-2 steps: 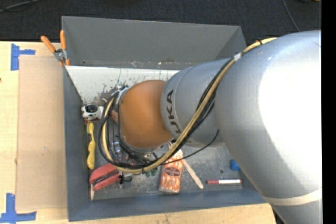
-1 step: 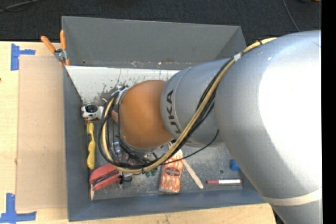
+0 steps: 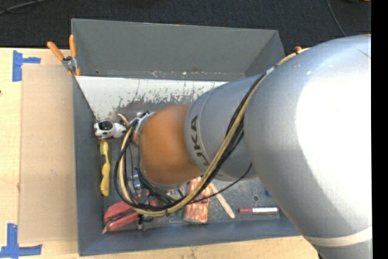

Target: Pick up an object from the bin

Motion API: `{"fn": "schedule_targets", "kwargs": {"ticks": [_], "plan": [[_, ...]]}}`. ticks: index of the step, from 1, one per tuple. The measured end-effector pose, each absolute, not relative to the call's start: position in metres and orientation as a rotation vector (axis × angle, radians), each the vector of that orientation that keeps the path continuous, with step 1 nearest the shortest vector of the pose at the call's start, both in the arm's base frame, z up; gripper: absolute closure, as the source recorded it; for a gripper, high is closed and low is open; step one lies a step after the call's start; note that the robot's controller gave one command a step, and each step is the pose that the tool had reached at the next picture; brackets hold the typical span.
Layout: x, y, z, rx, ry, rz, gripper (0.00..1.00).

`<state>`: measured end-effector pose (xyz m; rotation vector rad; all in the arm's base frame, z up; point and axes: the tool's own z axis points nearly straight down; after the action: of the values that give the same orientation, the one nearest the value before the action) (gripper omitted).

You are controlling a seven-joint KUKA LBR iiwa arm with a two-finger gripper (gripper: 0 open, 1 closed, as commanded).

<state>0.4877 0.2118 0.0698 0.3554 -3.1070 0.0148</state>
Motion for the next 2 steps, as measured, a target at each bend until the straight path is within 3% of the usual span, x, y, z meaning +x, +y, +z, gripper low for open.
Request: {"fn": "schedule_targets", "kwargs": {"ticks": [1,2], "plan": [[0.4902,0.2141,0.071,0.354,-3.119,0.005,0.0],[0.49,0.2141,0.0709,0.353,-3.118,0.005,0.0]]}}
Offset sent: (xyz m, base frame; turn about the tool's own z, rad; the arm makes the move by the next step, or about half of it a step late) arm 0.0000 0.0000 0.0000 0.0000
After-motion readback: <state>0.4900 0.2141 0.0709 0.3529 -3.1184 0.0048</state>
